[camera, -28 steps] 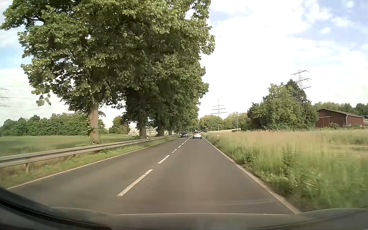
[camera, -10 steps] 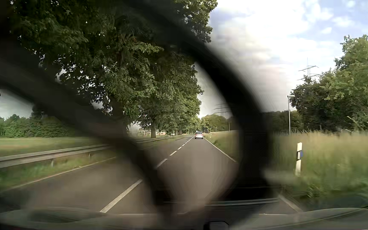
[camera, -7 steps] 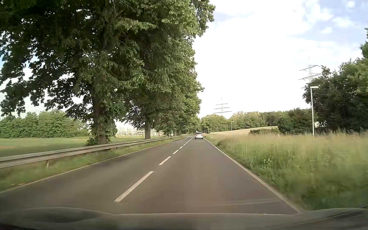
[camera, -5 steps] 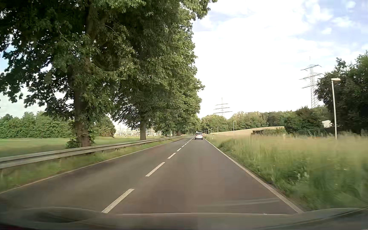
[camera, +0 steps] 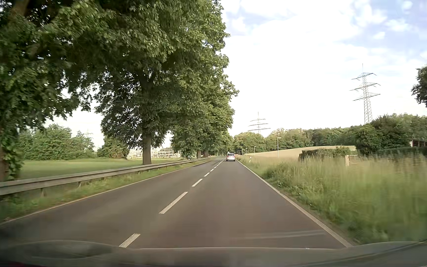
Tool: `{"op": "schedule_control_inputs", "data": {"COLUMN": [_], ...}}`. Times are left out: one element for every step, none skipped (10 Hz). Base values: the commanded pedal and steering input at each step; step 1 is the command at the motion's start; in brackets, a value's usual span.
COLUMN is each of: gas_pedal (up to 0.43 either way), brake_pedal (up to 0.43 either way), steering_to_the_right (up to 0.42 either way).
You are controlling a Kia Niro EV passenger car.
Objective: Follow the waypoints while adhering to traffic rules and regulations
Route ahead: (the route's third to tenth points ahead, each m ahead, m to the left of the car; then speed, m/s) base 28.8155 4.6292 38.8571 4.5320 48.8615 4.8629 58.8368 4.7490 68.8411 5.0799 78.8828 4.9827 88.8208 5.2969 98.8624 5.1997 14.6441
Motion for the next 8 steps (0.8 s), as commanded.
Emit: {"op": "schedule_control_inputs", "data": {"gas_pedal": [0.118,0.118,0.118,0.118,0.118,0.118,0.118,0.118], "brake_pedal": [0.03,0.03,0.03,0.03,0.03,0.03,0.03,0.03], "steering_to_the_right": [0.001,0.001,0.001,0.001,0.001,0.001,0.001,0.001]}}
